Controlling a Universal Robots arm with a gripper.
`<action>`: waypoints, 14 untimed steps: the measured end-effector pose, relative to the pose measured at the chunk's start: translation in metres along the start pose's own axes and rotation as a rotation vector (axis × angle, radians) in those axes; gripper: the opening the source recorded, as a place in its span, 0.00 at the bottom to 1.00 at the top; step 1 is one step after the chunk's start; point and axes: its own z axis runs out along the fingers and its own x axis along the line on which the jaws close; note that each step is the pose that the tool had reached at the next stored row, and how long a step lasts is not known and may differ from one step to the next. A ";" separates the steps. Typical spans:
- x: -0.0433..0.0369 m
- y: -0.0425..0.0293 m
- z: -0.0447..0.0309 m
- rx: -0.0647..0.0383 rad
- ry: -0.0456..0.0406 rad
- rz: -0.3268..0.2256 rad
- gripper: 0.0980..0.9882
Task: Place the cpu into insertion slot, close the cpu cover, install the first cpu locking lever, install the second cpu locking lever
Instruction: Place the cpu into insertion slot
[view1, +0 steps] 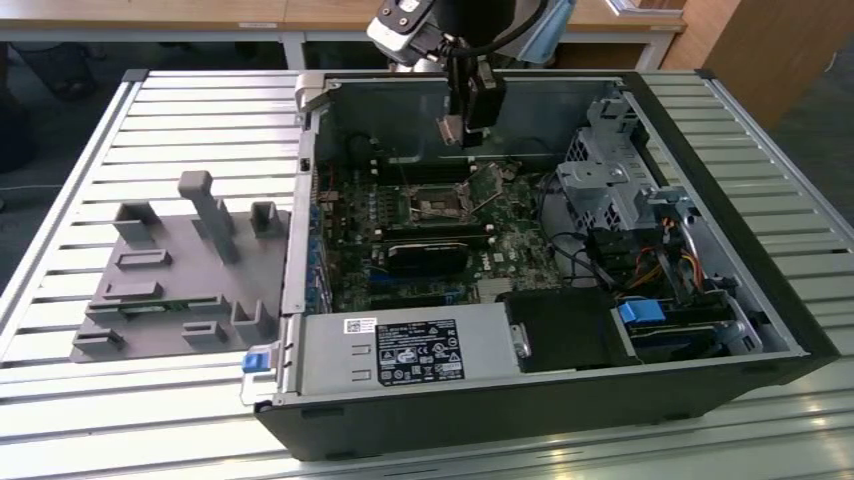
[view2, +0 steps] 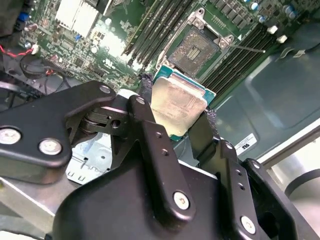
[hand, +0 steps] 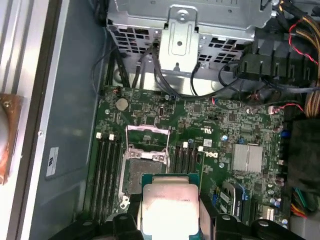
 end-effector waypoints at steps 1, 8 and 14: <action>0.0014 0.0000 0.0013 0.000 -0.0004 0.004 0.49; 0.0093 -0.0001 0.0107 0.004 -0.0012 0.018 0.49; 0.0128 -0.0004 0.0185 0.004 -0.0027 0.038 0.49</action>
